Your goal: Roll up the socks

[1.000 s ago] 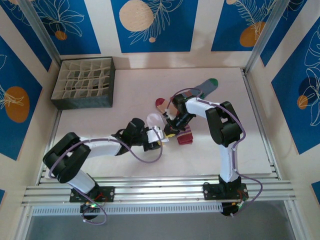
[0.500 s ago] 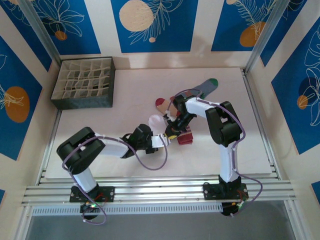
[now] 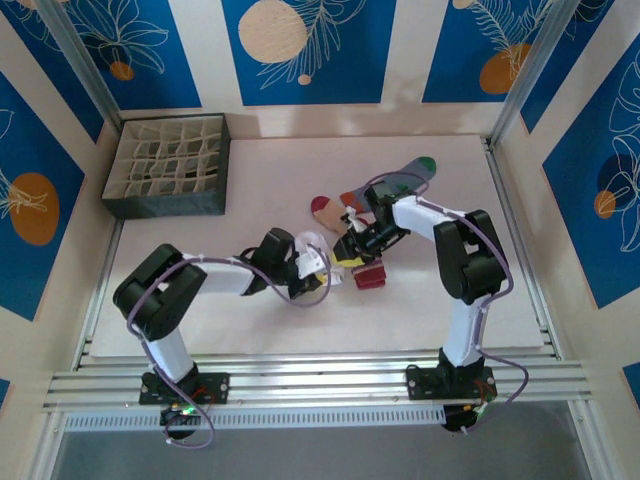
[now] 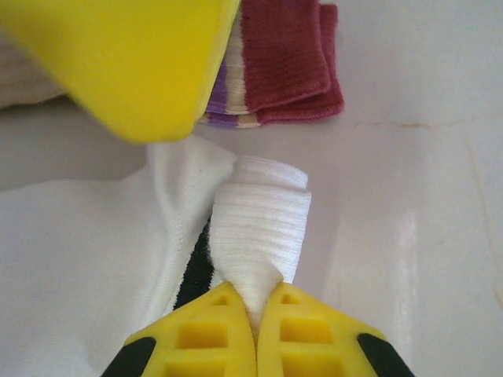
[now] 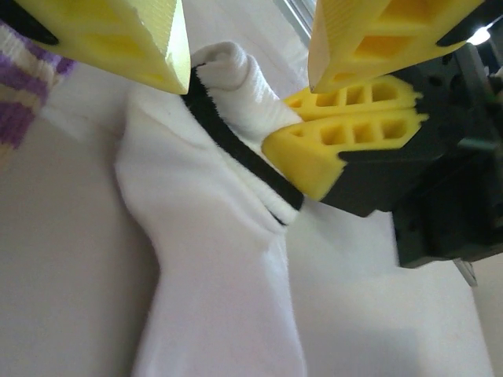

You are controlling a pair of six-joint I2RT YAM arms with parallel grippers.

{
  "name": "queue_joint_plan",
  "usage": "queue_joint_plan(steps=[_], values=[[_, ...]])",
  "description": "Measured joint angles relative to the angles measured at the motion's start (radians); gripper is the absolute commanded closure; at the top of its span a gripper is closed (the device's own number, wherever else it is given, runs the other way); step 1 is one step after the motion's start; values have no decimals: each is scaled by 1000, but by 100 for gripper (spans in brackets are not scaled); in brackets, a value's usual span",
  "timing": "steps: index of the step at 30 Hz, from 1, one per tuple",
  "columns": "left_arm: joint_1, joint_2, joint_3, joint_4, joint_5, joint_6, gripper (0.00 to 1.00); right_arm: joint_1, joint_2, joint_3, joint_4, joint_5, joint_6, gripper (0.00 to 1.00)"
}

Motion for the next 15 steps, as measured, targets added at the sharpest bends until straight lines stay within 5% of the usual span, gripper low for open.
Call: queue_joint_plan(steps=[15], values=[[136,139,107,-75,319,-314,100,53,49,-49,146,-63,0,60]])
